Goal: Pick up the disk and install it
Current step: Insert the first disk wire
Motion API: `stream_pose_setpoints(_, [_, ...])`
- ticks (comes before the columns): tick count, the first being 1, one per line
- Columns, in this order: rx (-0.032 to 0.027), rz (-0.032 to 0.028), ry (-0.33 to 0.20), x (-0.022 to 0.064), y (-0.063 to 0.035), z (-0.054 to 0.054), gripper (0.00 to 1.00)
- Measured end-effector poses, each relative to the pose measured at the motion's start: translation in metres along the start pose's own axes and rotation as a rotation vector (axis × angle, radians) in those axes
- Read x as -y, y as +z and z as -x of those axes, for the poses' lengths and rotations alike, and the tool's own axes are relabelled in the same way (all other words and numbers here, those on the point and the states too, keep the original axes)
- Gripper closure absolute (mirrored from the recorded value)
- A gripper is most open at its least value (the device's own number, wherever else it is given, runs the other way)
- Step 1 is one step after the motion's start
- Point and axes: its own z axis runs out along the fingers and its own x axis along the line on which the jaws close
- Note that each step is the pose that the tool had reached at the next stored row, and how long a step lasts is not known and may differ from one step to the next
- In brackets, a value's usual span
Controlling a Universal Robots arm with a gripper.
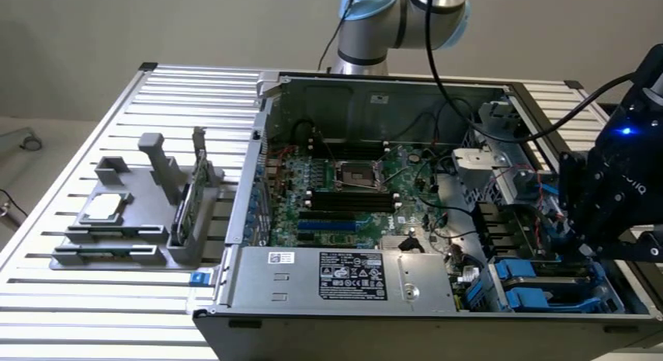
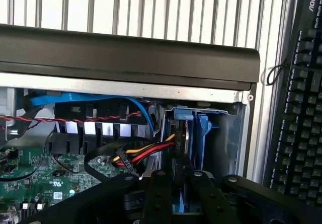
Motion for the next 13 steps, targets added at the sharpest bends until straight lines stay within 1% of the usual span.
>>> stream_pose_setpoints(1, [-0.0001, -0.0001, 0.000, -0.0003, 0.0001, 0.0001, 0.83])
stream_pose_setpoints(2, [-0.0001, -0.0002, 0.000, -0.0006, 0.0000, 0.0001, 0.89])
stream_pose_setpoints(8, [-0.0020, -0.0035, 0.000, -0.0058, 0.0003, 0.0012, 0.89])
stream_pose_setpoints(11, [-0.0048, -0.0042, 0.000, -0.0097, 0.0004, 0.0024, 0.89])
stream_pose_setpoints(13, [-0.0060, -0.0042, 0.001, -0.0102, 0.0005, 0.0028, 0.89])
